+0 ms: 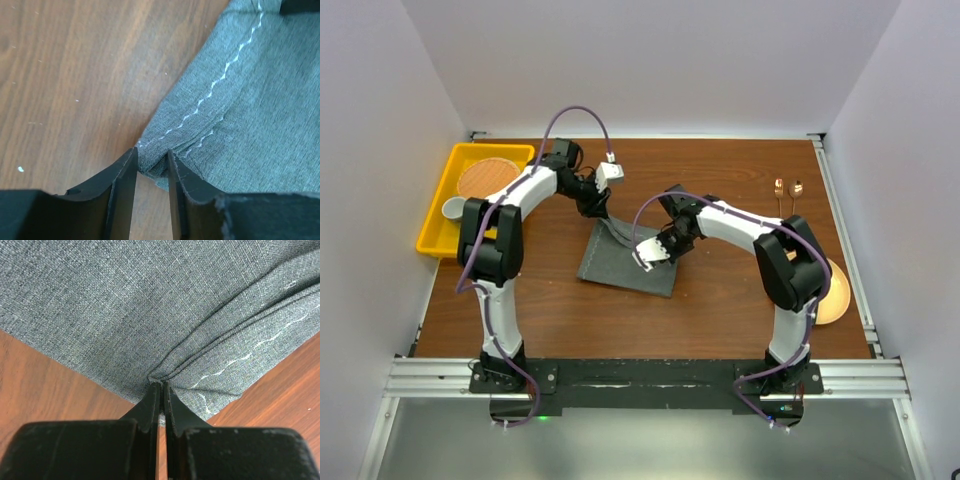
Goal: Fold the napkin into a case and place the utensils inside
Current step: Fold the lower triangle-folded napkin at the center of the board, then smooth out the 2/3-rectangle-folded napkin at the center of the board.
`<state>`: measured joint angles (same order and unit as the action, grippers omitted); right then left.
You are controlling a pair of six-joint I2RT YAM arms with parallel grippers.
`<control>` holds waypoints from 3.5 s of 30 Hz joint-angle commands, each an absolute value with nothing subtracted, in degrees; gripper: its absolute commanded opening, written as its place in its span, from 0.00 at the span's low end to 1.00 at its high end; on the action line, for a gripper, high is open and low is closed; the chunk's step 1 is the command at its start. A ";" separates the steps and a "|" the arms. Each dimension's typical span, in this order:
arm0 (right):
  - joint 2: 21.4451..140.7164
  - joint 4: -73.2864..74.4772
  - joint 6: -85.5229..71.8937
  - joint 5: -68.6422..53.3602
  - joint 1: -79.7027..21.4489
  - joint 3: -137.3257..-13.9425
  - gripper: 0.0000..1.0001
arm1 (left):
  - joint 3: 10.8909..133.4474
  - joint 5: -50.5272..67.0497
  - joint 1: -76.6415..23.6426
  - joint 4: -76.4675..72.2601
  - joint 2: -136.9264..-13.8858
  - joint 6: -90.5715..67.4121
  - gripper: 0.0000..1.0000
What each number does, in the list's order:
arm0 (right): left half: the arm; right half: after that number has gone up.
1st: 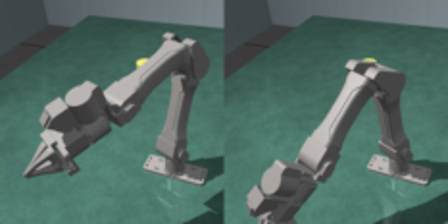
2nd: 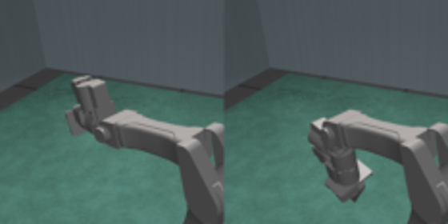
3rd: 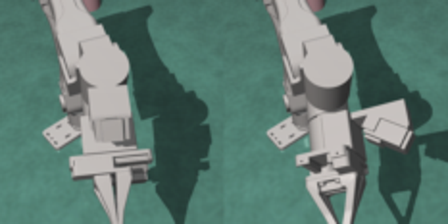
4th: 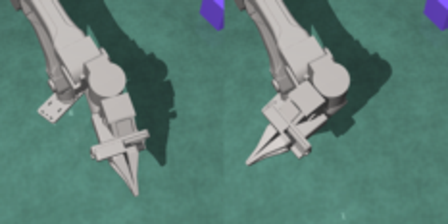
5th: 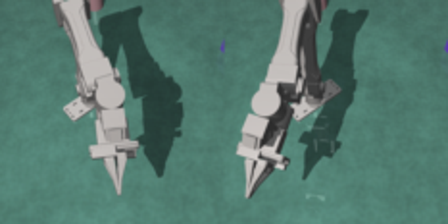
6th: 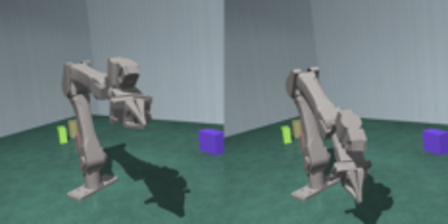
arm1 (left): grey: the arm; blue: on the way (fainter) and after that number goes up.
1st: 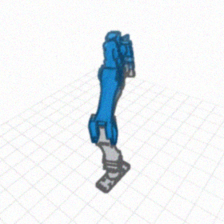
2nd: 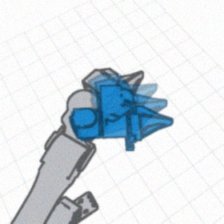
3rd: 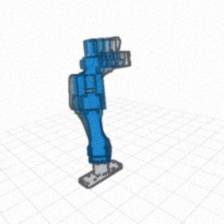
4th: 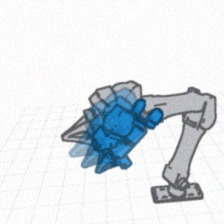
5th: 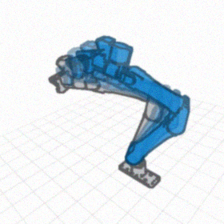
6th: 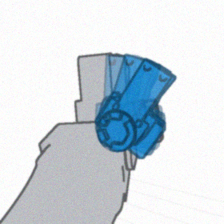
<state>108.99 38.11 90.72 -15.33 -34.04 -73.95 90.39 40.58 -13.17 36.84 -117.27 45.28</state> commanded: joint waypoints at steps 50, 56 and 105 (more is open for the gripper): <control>116.63 35.33 79.27 -19.77 -26.72 -82.52 0.00 | 61.27 37.79 -14.06 22.15 -103.36 43.96 0.16; 117.68 35.24 86.57 -24.69 -26.54 -84.64 0.00 | 58.28 38.24 -13.98 19.26 -101.87 36.66 0.17; 115.40 47.89 85.17 -32.08 -26.02 -92.99 0.00 | 50.45 35.24 -17.32 5.62 -94.05 66.01 0.03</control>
